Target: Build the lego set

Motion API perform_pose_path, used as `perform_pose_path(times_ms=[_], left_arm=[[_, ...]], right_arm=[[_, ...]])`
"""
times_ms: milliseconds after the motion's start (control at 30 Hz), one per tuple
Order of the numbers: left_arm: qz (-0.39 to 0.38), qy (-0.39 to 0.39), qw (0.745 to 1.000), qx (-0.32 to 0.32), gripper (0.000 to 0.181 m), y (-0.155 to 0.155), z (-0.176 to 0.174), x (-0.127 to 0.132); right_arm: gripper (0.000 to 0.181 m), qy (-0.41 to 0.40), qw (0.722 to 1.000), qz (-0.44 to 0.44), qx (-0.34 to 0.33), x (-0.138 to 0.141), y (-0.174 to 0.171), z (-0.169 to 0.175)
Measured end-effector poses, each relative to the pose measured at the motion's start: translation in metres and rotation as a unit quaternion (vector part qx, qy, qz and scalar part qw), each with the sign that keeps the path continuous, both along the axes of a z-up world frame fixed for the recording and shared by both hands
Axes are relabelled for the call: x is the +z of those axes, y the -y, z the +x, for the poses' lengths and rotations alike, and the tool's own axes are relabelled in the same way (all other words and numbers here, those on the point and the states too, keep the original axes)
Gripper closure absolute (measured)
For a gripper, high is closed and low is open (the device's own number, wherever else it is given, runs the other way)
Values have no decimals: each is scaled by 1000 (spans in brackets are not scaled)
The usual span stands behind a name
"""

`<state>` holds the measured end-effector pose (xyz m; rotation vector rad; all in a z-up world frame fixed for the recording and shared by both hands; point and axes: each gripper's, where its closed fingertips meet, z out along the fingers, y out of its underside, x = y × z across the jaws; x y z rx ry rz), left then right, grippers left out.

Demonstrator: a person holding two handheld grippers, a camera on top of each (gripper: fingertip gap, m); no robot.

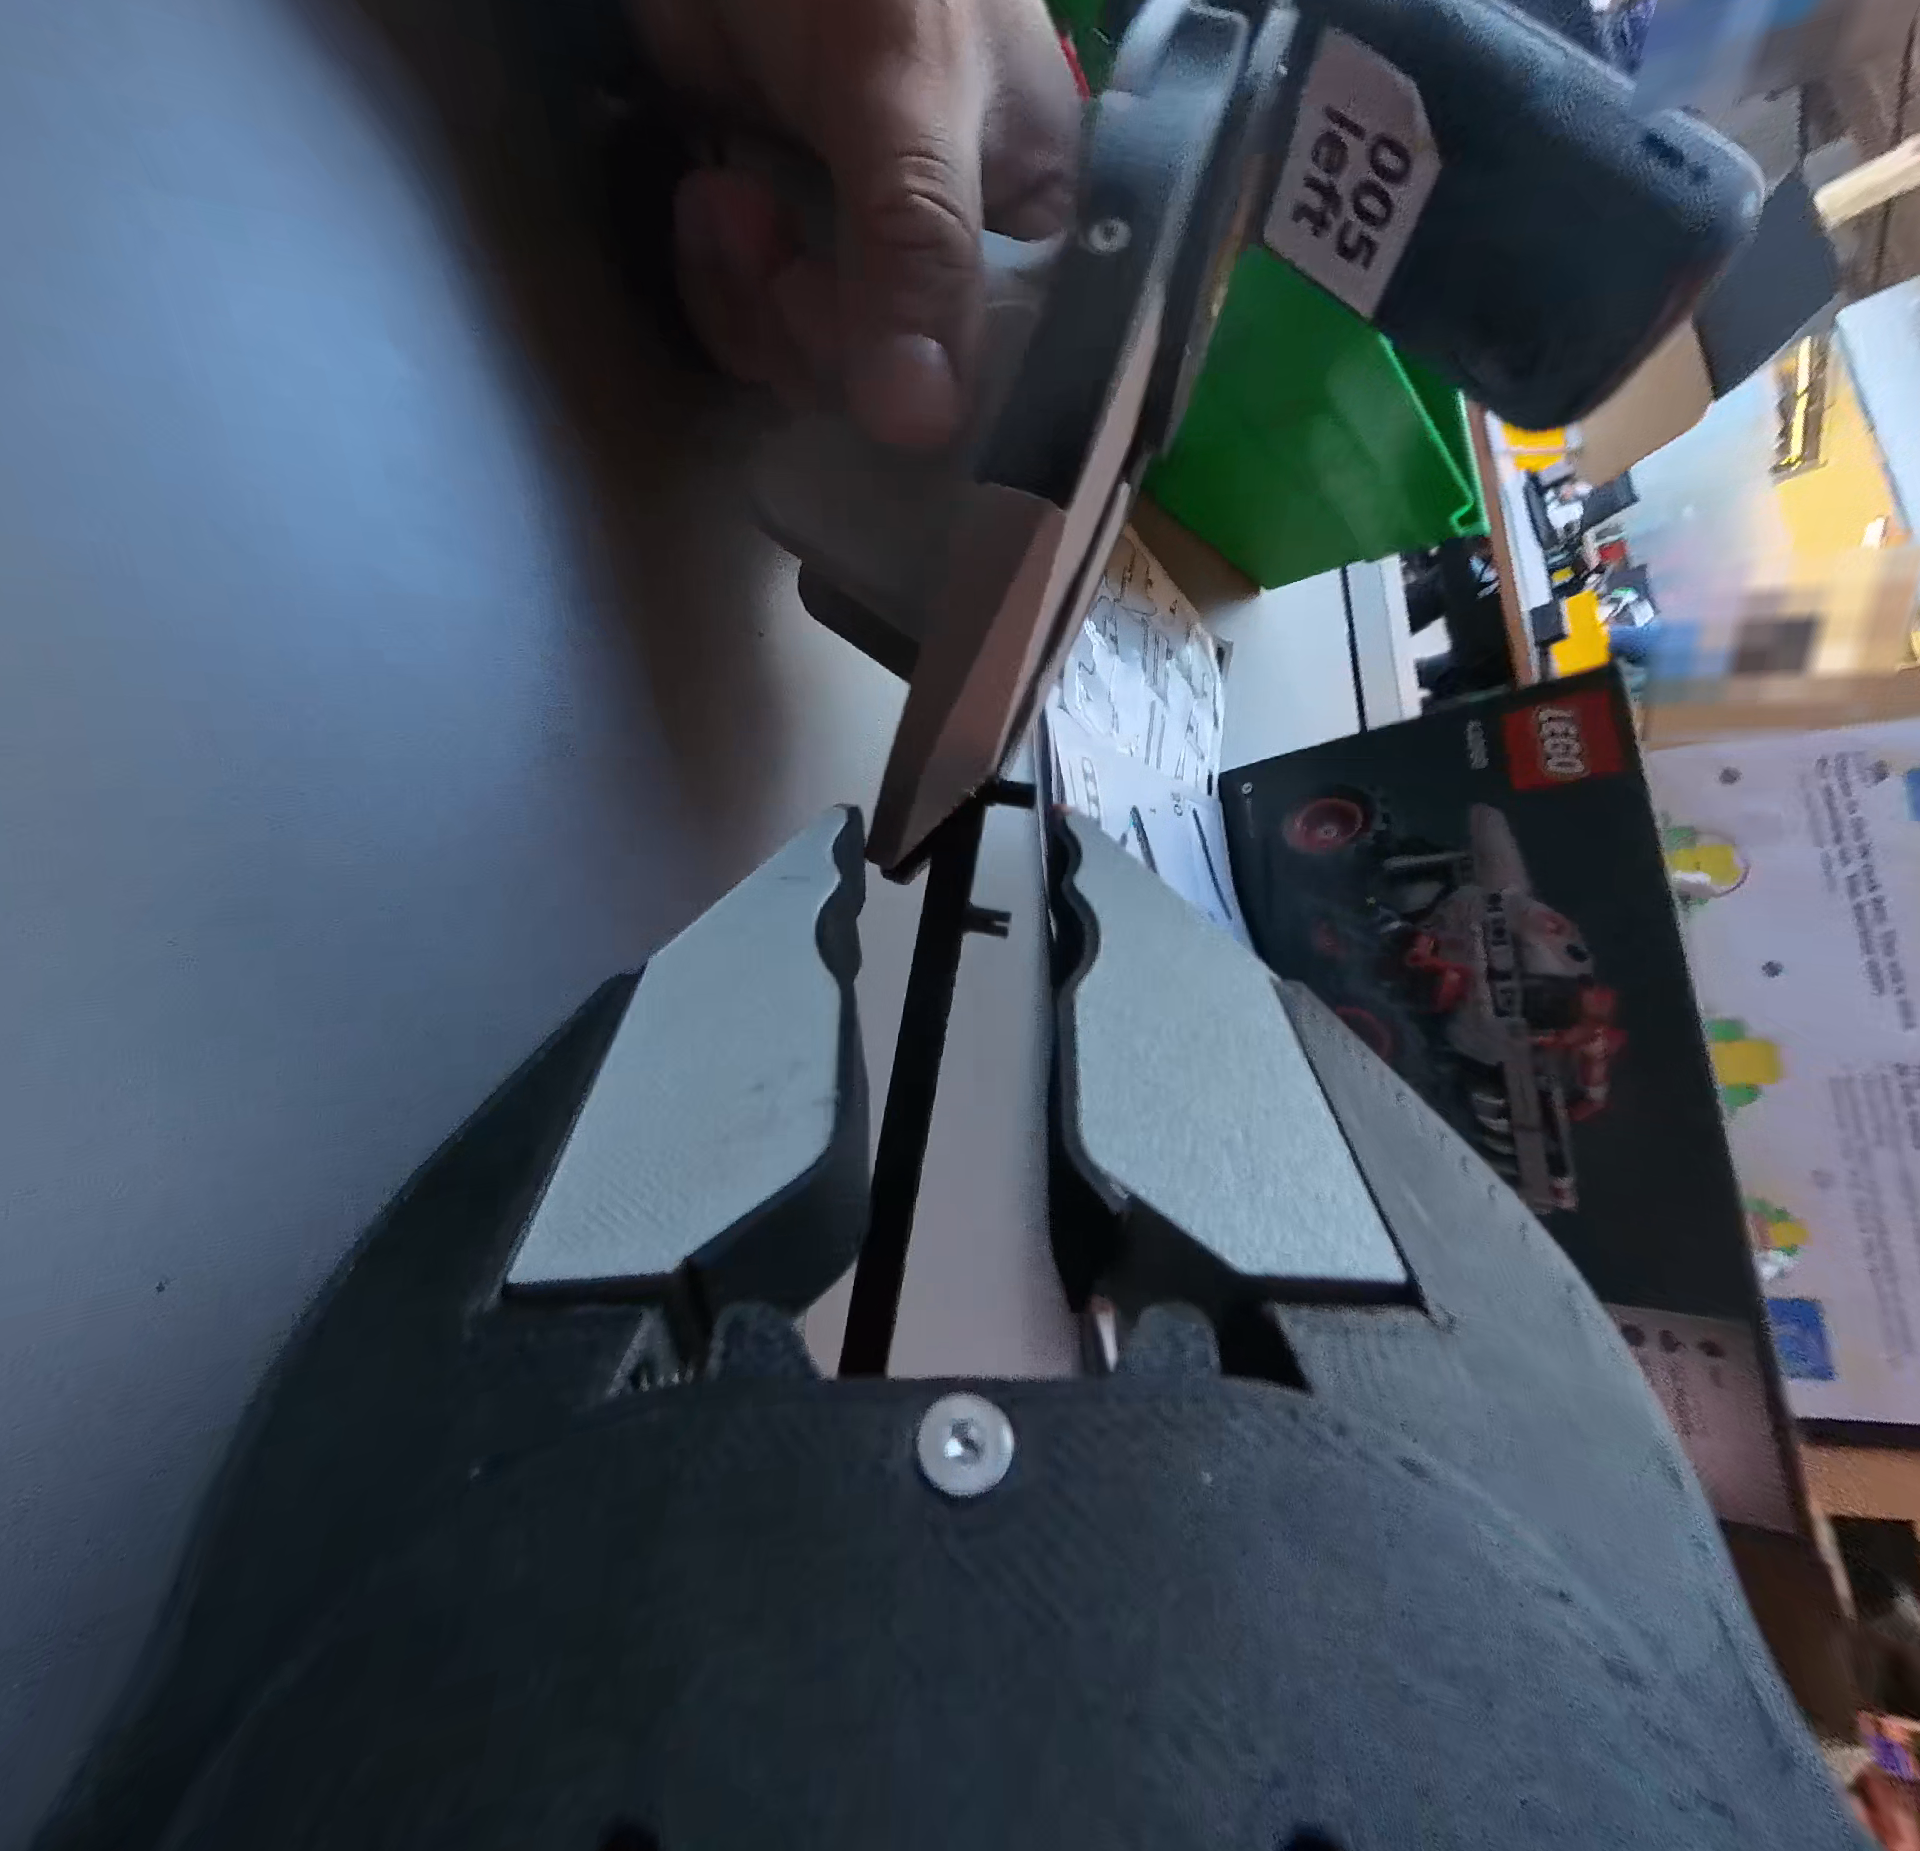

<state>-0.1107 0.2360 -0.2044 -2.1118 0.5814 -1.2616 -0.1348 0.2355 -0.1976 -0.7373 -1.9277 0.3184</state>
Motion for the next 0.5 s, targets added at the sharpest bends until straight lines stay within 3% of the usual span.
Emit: perform_pose_path(times_ms=[133,400,500], left_arm=[[-8,0,1000,-3,176,2,0,-1],[-33,19,999,-31,176,11,3,0],[-24,18,999,-24,176,9,1,3]], right_arm=[[151,-12,998,53,12,-2,3,-1],[152,-10,997,63,33,-5,7,1],[162,-7,998,60,32,-6,6,2]])
